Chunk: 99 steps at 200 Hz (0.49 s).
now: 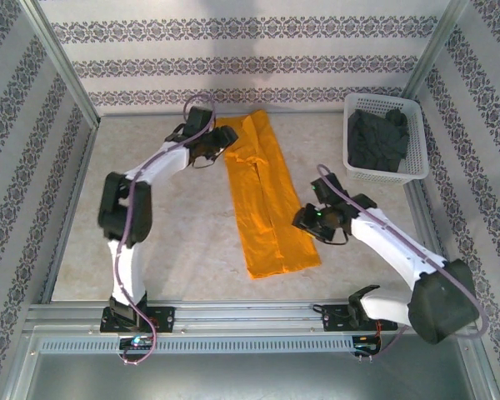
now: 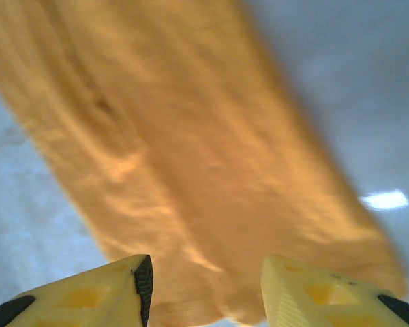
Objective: Fold and stack the t-shirts
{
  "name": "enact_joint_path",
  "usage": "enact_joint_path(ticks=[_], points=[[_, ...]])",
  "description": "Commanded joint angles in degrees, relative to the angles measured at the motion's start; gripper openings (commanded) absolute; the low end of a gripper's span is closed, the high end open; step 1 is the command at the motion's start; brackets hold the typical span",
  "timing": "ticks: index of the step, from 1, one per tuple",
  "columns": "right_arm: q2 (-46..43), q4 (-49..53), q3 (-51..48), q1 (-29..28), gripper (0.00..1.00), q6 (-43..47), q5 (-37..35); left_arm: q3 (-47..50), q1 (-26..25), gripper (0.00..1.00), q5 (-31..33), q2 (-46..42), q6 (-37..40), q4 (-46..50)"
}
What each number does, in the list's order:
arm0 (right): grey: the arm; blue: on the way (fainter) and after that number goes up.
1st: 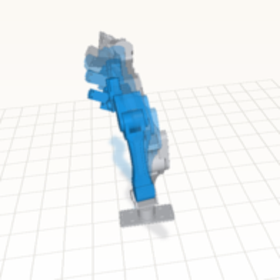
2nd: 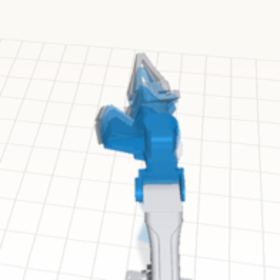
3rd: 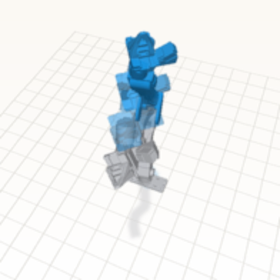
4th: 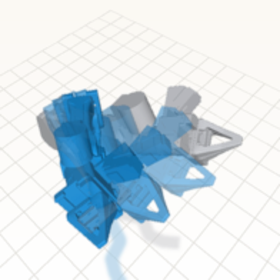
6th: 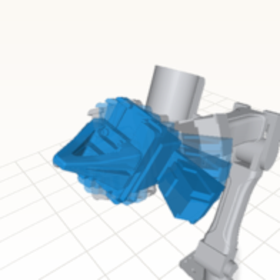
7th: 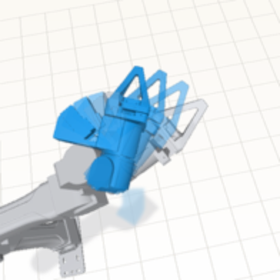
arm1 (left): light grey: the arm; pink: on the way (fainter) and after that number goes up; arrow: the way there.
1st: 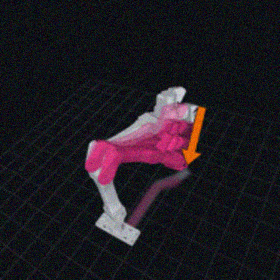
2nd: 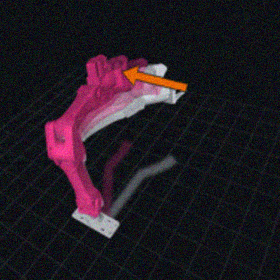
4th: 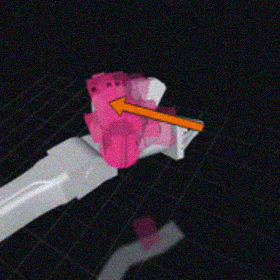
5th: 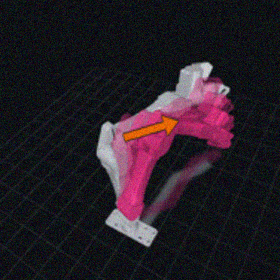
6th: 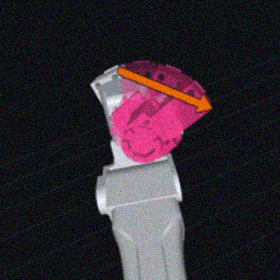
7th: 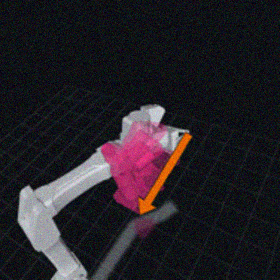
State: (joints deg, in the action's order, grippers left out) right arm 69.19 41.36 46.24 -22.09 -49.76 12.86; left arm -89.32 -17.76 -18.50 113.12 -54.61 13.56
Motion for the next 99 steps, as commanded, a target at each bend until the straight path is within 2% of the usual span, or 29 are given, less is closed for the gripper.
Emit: enact_joint_path(ticks=[1,16,39,73,99], points=[[-2.00,9.47,-3.65,2.37,0.46,7.07,-1.43,13.96,-2.23,0.56,-4.42,-7.50,-1.51,3.86],[-2.10,11.67,-4.84,1.86,0.46,8.22,-2.61,20.64,-4.17,0.55,-4.97,-12.85,0.60,8.50],[-1.41,9.20,-8.17,1.73,0.46,8.60,-1.92,31.29,-6.93,0.54,-7.04,-21.33,0.44,8.76],[3.41,6.37,-9.06,1.35,0.43,9.50,-2.07,38.84,-10.65,0.53,-9.57,-27.34,0.46,11.49],[6.86,4.70,-8.32,0.56,0.39,10.02,-3.00,40.91,-13.70,0.53,-10.06,-29.21,-0.51,12.58]])
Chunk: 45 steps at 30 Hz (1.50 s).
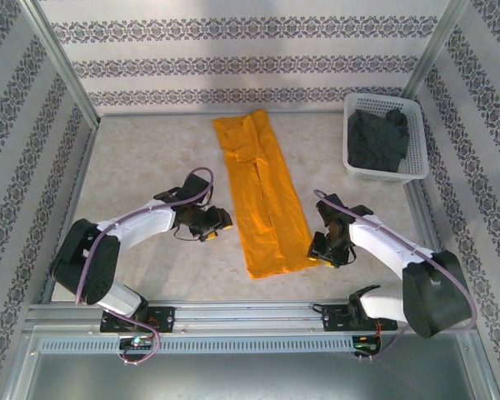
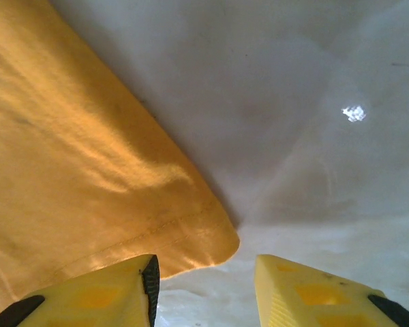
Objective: Fold and stack the t-shirts
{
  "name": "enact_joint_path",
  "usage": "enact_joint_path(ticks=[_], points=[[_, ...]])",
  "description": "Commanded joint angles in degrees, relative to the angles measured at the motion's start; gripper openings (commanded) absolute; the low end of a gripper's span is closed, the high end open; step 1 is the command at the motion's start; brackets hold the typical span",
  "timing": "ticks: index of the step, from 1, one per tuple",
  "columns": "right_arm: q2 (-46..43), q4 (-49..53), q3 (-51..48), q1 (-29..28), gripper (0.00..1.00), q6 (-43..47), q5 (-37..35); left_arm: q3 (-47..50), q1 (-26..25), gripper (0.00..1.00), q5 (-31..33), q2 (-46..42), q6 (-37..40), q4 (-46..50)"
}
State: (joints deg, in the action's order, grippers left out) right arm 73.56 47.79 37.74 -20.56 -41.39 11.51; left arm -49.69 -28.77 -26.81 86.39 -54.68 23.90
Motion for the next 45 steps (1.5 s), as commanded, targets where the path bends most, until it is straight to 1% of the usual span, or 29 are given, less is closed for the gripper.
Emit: enact_joint_path(ticks=[1,5,7,9,10,11,15,18,21,24,27,32,34,36,40,45], points=[[2.82,-1.82,0.26,-0.98,0.39,1.66,-1.66,1.36,-2.82,0.53,-1.75,-2.55,-0.48,2.26],[6.58,-4.34,0.57,-2.49,0.32,1.25,-0.71,2.94,-4.75,0.52,-1.67,-4.00,-2.14,2.47],[7.53,-5.27,0.96,-4.68,0.22,0.50,-0.59,3.88,-4.94,0.52,-1.56,-5.03,-2.62,2.51],[7.29,-5.98,1.65,-7.85,0.07,-0.98,-0.58,4.96,-4.93,0.51,-0.74,-6.72,-3.10,3.72],[6.85,-6.17,2.09,-9.50,0.02,-2.07,-0.60,5.76,-4.92,0.50,-0.26,-7.64,-3.41,4.42],[6.25,-6.58,2.52,-11.42,0.00,-3.64,-0.17,6.62,-4.89,0.50,0.05,-8.91,-4.12,4.65],[6.55,-9.48,5.22,-18.87,0.00,-9.58,2.46,12.42,-4.71,0.50,2.86,-15.31,-7.98,6.40],[8.57,-11.35,7.29,-22.96,0.00,-12.61,4.04,16.39,-4.62,0.51,4.38,-19.98,-11.02,6.78],[8.77,-11.27,7.23,-24.44,0.00,-14.40,3.90,19.80,-4.78,0.51,2.98,-22.53,-14.68,4.33],[6.49,-11.35,5.21,-24.34,0.00,-15.68,3.60,20.35,-5.44,0.51,2.05,-22.49,-15.72,4.38],[4.47,-11.19,3.52,-24.31,0.00,-16.77,4.35,21.41,-7.36,0.50,0.04,-20.78,-18.55,1.10],[2.47,-11.75,0.92,-24.22,0.00,-17.71,4.47,20.46,-13.85,0.50,0.43,-15.44,-24.26,-6.83],[2.21,-12.11,0.35,-24.18,0.00,-17.92,4.57,18.92,-16.49,0.50,1.16,-12.03,-25.30,-8.83],[1.87,-12.17,0.02,-24.23,0.00,-18.02,4.41,18.12,-17.96,0.50,1.63,-9.45,-26.24,-11.30],[0.79,-12.20,-0.95,-24.18,0.00,-18.32,4.33,16.40,-18.95,0.44,2.35,-5.44,-26.62,-12.94],[-0.55,-12.17,-1.97,-24.09,0.00,-18.56,4.99,14.55,-19.03,0.41,3.88,-1.65,-27.77,-17.67]])
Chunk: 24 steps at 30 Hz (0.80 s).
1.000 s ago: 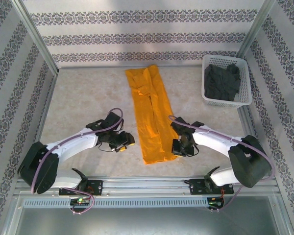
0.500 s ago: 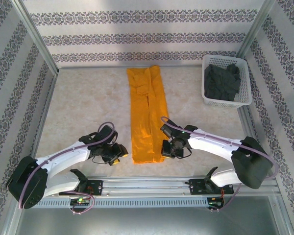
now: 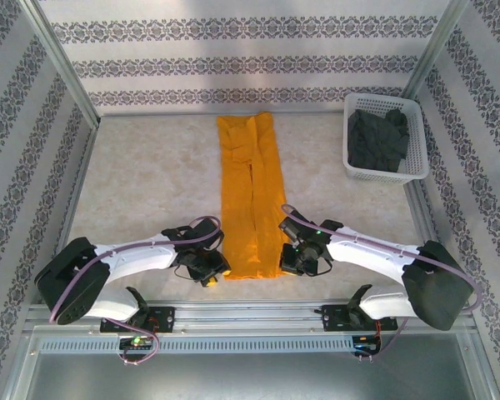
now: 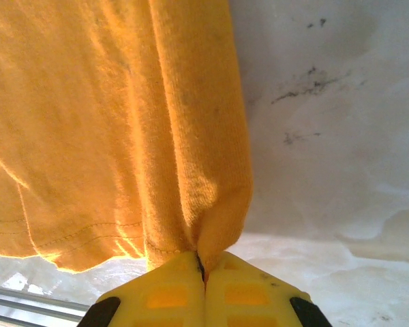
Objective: Fold and stack the t-shirts
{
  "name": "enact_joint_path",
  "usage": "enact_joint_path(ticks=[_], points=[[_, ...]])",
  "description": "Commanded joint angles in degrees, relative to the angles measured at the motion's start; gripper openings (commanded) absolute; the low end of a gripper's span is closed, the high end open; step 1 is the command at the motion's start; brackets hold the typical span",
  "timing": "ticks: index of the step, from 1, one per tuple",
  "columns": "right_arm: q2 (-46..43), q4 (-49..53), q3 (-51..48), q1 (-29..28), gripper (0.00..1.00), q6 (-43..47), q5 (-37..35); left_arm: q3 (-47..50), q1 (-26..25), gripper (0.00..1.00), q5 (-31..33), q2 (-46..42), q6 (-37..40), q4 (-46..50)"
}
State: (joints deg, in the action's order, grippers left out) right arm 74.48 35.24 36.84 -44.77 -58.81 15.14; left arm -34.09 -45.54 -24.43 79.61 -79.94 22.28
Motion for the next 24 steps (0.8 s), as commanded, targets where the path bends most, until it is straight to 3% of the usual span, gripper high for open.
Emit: enact_joint_path(ticks=[1,7,16,19,24], points=[[-1.65,0.35,-1.22,0.09,0.00,-1.25,1.39,-1.83,-2.48,0.41,1.40,6.09,-2.74,-16.73],[-1.53,0.26,-1.27,0.57,0.00,-0.81,1.56,-5.86,-4.16,0.39,1.21,7.21,-2.72,-12.73],[-1.96,0.89,-0.67,0.96,0.00,-0.28,1.43,-4.72,-4.38,0.00,2.71,3.36,-0.77,-4.72],[-4.42,2.55,-1.10,0.78,0.00,-0.22,1.22,-4.43,-4.27,0.00,3.27,-0.49,1.20,0.74],[-7.62,5.59,1.39,0.54,0.00,0.33,0.68,-2.86,-4.09,0.00,3.80,-7.41,1.48,1.74]])
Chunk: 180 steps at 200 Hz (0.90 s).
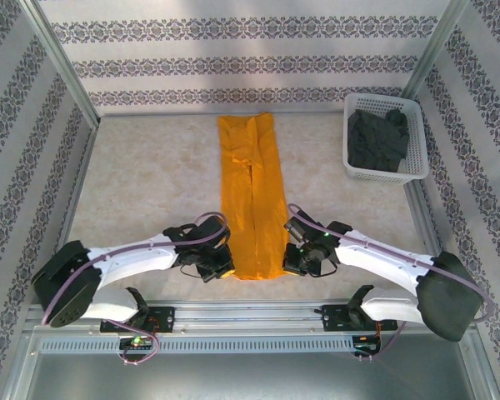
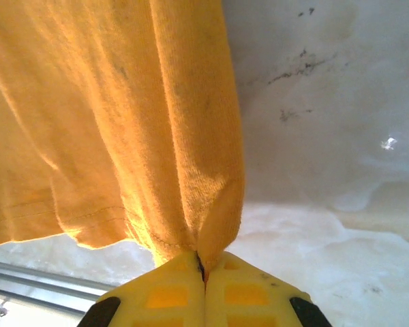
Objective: Fold and stack the t-shirts
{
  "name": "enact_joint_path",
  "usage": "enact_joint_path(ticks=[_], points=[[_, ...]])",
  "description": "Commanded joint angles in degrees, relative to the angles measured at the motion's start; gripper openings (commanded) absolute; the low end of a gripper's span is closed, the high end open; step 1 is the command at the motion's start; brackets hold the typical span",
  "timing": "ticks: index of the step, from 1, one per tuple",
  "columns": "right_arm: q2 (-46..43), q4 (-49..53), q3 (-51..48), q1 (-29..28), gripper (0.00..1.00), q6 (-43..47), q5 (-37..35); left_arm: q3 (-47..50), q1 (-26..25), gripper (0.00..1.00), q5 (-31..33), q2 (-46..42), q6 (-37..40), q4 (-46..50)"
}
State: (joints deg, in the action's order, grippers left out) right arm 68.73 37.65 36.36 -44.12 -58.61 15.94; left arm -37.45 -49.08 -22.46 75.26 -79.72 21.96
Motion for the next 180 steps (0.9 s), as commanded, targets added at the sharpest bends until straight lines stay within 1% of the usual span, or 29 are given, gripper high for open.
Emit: enact_joint_path(ticks=[1,28,47,82,107,133,148,180], points=[[-1.98,3.05,2.61,0.64,0.00,-0.01,0.05,-0.22,-0.01,0.00,2.80,-4.00,1.87,1.89],[1.39,2.73,7.36,5.55,0.00,2.99,1.32,-4.17,5.05,0.00,6.38,-4.39,5.35,1.07],[5.80,1.84,12.47,10.03,0.00,5.96,3.05,-6.04,10.12,0.00,6.28,-2.44,6.39,-4.34],[16.80,2.36,25.42,16.27,0.00,11.68,4.73,-13.06,18.53,0.00,4.17,5.94,9.92,-11.44],[24.30,2.73,33.95,19.70,0.00,13.89,5.28,-18.95,22.88,0.00,2.01,12.69,12.43,-13.74],[31.73,3.80,43.14,22.13,0.00,15.59,5.25,-24.52,26.42,0.00,0.22,18.63,14.09,-15.49],[35.70,4.29,47.66,23.33,0.00,15.89,5.76,-28.51,28.02,0.00,-0.47,22.12,15.47,-14.89],[42.91,5.20,56.00,25.33,0.00,16.33,6.44,-35.50,29.95,0.00,-1.71,29.21,17.35,-13.88]])
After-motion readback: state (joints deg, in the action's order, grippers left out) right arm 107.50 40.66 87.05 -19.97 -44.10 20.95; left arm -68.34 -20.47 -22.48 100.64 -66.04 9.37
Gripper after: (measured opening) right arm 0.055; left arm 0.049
